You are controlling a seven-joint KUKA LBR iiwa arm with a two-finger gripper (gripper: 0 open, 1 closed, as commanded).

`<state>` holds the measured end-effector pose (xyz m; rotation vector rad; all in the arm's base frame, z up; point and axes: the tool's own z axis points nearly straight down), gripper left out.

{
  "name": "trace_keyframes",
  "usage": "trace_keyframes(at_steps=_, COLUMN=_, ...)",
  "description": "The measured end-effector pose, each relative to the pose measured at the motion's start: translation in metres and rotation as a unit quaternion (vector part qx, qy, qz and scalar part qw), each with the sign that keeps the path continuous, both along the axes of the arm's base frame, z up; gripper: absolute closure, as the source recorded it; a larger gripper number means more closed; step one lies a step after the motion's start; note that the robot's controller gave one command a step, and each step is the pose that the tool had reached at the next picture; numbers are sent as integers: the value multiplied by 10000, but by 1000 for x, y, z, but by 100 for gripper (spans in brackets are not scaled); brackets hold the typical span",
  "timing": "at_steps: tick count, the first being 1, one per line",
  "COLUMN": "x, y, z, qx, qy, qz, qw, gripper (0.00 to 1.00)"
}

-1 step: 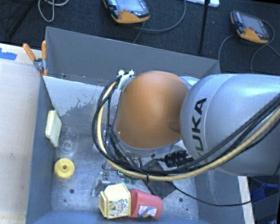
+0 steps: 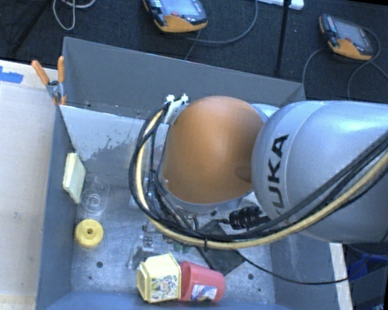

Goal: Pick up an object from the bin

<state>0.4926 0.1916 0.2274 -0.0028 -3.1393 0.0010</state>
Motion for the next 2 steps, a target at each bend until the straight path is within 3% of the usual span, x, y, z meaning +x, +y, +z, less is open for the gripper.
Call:
trace_keyframes(at_steps=1, x=5, y=-32, z=-27, qx=19, qy=-29, qz=599, qw=9982, gripper=0)
trace_keyframes(at_steps=2, x=4, y=-72, z=-56, qx=2, qy=1, qz=143, qw=9999, gripper=0)
